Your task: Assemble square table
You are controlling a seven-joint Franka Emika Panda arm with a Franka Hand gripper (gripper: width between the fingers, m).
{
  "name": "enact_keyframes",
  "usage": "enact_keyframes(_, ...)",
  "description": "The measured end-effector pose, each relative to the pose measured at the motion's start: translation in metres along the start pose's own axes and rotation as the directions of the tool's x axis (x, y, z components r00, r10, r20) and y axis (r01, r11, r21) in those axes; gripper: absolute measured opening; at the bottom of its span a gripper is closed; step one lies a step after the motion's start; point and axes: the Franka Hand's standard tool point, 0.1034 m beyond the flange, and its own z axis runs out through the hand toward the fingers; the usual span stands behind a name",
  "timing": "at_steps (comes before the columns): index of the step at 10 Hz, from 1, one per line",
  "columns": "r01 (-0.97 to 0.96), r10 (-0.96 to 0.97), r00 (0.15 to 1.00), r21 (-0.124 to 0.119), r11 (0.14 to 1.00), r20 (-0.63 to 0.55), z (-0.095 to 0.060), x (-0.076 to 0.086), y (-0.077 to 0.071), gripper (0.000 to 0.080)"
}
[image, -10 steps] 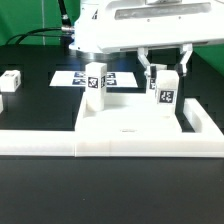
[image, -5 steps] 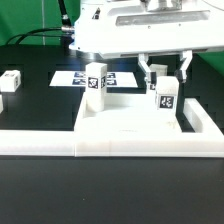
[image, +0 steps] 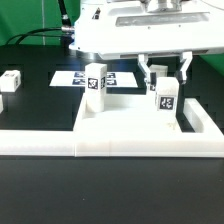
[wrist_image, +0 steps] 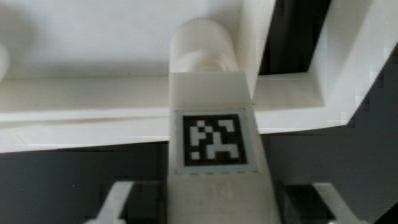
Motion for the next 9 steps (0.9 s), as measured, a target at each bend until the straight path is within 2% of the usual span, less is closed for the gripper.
enact_keyframes(1, 0.0, 0.0, 1.0, 0.0, 1.0, 0.001, 0.0001, -0.0001, 0.0001, 0.0294)
enact_keyframes(3, 0.0, 0.0, 1.0, 0.0, 1.0, 0.001, 0.0001, -0.0001, 0.0002, 0.0605)
enact_keyframes(4, 0.0, 0.0, 1.0, 0.0, 1.0, 0.001, 0.0001, -0.0001, 0.0002, 0.0636)
enact_keyframes(9, 0.0, 0.0, 1.0, 0.0, 1.0, 0.001, 0.0001, -0.0001, 0.0003, 0.0649)
